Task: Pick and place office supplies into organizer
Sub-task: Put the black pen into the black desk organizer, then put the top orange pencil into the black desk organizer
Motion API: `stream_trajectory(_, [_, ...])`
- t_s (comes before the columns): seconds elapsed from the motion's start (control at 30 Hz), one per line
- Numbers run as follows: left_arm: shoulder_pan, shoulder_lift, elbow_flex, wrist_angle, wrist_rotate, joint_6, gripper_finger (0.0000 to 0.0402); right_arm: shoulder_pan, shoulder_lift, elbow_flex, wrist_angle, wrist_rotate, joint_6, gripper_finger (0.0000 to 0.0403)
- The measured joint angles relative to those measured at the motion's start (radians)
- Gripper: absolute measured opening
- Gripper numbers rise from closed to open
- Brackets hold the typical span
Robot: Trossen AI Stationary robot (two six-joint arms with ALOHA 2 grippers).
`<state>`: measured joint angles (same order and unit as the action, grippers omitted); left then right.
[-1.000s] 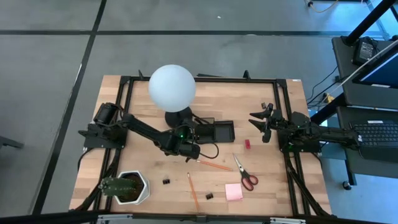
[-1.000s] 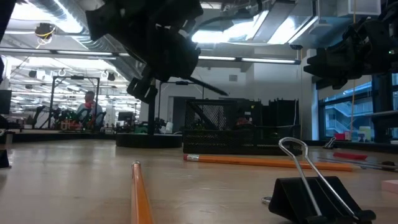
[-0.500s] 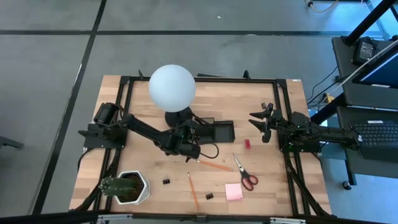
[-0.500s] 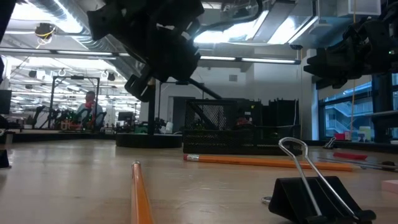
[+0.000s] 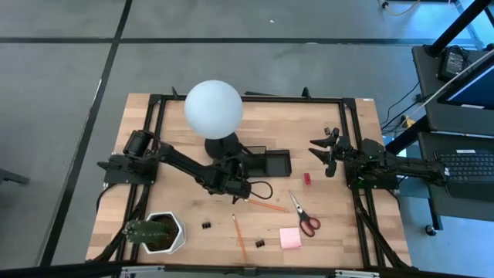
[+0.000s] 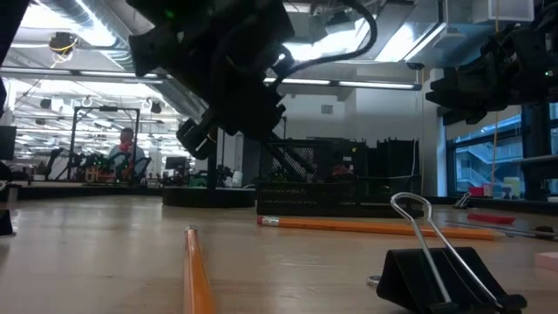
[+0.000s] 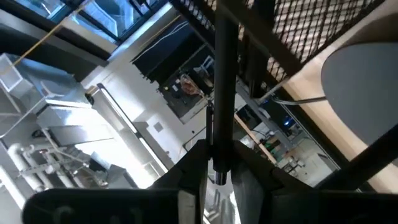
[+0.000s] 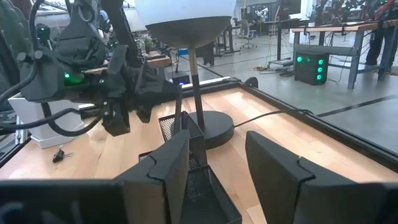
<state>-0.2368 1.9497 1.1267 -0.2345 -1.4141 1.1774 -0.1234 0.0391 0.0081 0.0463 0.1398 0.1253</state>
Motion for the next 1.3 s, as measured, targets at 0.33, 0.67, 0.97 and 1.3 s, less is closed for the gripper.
stream_trajectory(0.33, [0.003,0.04,0.0,0.0,0.018,0.033,0.0053,0.0,0.0,0.0,0.0,-0.001,0.0,0.0162])
stream_trajectory(0.67, [0.003,0.04,0.0,0.0,0.025,0.003,0.0089,0.0,0.0,0.0,0.0,-0.001,0.0,0.0162])
stream_trajectory(0.97, [0.001,0.04,0.0,0.0,0.02,-0.129,0.0122,0.0,0.0,0.0,0.0,-0.001,0.0,0.0162])
stream_trajectory(1.3, [-0.035,-0.03,-0.001,-0.008,0.019,-0.424,0.0122,0.0,0.0,0.0,0.0,-0.001,0.0,0.0162])
